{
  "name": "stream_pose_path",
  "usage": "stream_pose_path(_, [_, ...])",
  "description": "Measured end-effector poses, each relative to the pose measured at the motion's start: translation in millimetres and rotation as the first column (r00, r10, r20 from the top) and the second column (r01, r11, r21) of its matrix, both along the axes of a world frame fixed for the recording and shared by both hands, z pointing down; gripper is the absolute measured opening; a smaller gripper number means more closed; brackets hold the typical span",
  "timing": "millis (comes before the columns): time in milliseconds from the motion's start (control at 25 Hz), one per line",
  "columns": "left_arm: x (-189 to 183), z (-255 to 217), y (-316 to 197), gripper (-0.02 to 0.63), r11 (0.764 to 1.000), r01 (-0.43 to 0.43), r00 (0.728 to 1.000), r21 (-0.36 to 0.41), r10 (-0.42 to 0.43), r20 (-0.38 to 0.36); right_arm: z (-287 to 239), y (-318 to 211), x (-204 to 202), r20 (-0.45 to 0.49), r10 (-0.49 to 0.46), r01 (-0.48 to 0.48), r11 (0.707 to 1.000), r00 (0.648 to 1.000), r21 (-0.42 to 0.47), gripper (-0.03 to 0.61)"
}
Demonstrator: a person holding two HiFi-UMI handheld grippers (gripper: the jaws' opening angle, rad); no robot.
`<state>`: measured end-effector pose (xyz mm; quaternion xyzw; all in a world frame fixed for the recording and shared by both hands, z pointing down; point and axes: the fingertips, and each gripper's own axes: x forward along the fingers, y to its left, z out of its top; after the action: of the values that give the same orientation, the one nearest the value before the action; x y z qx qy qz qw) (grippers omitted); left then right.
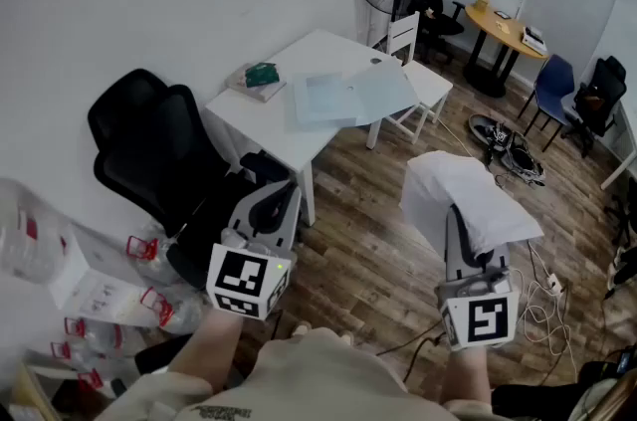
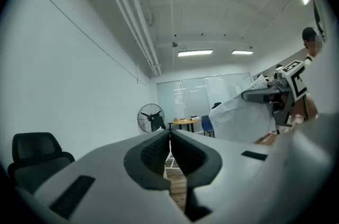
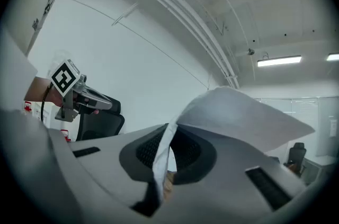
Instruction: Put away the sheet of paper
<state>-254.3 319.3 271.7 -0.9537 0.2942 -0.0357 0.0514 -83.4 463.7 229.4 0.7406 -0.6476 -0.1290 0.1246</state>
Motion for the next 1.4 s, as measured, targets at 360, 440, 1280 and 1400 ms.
stream_pose_path(360, [12, 1, 20, 0.025, 1.0, 0.012, 1.0, 0.002, -0.012, 0.005, 3, 21, 17, -0.008, -0.011, 0.011, 1.0, 1.0, 0.023, 0.023])
stream_pose_path(440, [16, 1, 26, 0.025, 1.0, 0.014, 1.0, 0.007, -0.014, 0.007, 4, 27, 21, 0.003, -0.015, 0.015, 1.0, 1.0, 0.022, 0.023])
stream_pose_path(1280, [62, 22, 29, 0.025, 1.0, 0.0, 1.0, -0.012, 0.0, 0.011, 35, 29, 69, 0.038, -0.015, 0.016, 1.0, 0.999, -0.025, 0.023])
stream_pose_path(1400, [72, 28, 12, 0.025, 1.0, 0.004, 1.0, -0.019, -0.003, 0.019, 39, 12, 79, 0.045, -0.016, 0.017, 0.999, 0.999, -0.032, 0.023])
